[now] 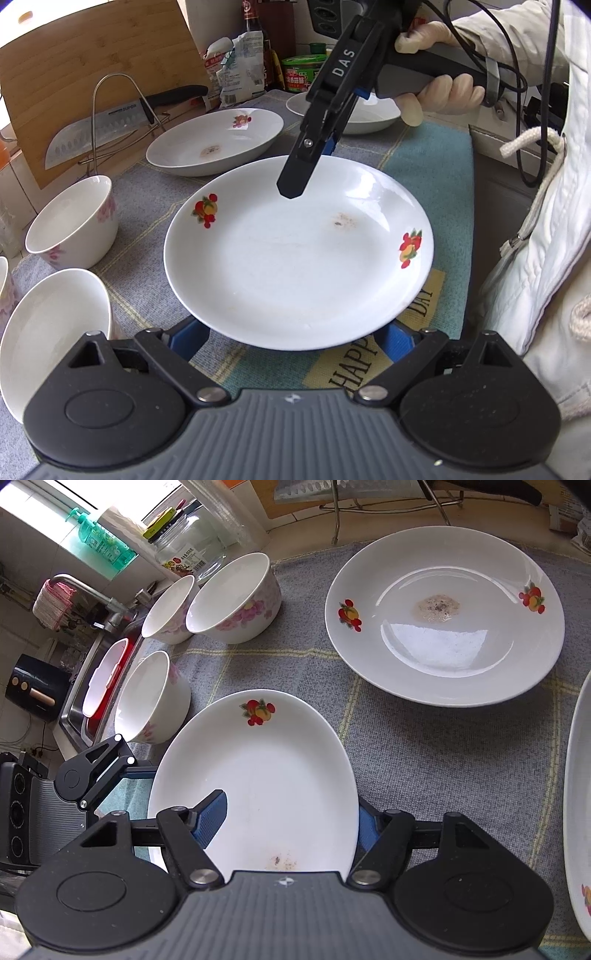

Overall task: Organize plates and bowls
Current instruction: 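Carry the flat plate with the right gripper toward the deep plates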

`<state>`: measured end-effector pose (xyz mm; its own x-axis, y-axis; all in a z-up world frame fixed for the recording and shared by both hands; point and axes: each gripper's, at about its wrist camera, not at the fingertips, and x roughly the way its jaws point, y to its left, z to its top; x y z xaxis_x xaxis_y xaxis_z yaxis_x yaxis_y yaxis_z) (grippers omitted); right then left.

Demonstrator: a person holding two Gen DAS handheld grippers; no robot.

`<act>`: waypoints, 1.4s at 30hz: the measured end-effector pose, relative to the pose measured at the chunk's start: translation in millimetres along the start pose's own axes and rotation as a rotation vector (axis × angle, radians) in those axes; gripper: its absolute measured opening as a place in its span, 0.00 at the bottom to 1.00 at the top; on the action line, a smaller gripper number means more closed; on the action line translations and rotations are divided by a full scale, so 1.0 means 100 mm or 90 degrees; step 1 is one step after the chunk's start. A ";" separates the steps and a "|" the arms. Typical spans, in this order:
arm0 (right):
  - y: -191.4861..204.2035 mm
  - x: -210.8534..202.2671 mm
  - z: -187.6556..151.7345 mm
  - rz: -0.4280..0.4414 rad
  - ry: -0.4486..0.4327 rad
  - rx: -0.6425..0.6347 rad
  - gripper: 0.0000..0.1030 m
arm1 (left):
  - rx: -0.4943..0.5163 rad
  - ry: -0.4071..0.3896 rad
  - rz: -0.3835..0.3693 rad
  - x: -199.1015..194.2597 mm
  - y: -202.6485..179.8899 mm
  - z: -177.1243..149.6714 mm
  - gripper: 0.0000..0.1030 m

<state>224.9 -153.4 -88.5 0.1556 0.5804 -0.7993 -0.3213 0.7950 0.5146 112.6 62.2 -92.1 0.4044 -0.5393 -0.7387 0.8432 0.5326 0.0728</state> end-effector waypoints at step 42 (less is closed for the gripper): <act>-1.16 -1.28 -0.28 -0.069 -0.117 0.052 0.75 | 0.077 -0.022 -0.082 0.85 -0.29 1.35 0.92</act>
<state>216.4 -324.7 -54.2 0.3555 0.5067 -0.7854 -0.2172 0.8621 0.4579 170.0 -87.3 -66.0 0.3006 -0.6211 -0.7238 0.9246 0.3760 0.0614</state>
